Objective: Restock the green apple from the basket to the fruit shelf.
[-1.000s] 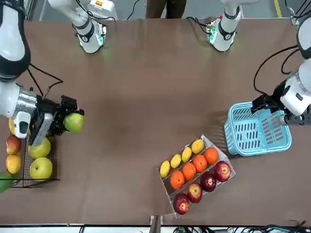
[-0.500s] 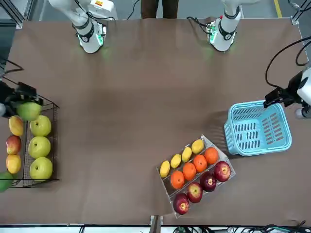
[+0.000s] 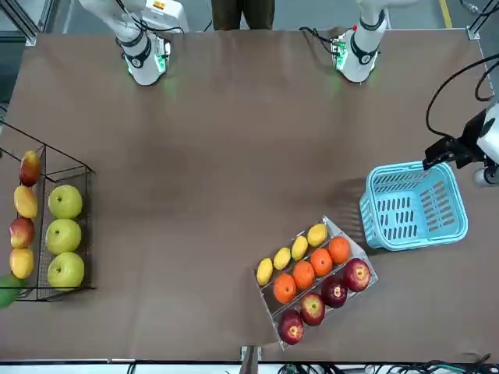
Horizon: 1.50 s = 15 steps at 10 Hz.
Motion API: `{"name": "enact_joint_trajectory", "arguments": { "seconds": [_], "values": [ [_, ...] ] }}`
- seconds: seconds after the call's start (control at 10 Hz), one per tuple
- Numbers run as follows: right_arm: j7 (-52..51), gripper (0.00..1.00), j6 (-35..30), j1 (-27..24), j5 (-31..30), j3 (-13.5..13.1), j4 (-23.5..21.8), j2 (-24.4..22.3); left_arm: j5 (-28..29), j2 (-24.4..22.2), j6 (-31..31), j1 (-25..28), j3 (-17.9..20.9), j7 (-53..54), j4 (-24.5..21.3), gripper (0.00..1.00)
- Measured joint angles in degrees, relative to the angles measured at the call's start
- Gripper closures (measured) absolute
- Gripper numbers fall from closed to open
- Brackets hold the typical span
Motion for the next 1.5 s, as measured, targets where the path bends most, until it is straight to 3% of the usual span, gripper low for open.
{"name": "enact_joint_trajectory", "arguments": {
  "seconds": [0.5,1.0,1.5],
  "values": [
    [-13.72,0.08,8.48,-3.14,-2.11,-1.19,0.07,4.98,1.49,0.27,-0.09,-0.1,-0.13,0.0,0.71,0.0],
    [-19.59,0.08,10.51,-4.94,-1.95,-2.03,0.85,8.11,1.53,0.42,-0.09,0.13,-0.17,0.0,0.71,0.0],
    [-22.45,0.08,11.68,-5.72,-0.74,-2.03,5.03,10.84,1.53,0.42,-0.09,0.25,-0.29,0.0,0.71,0.0]
  ]
}}
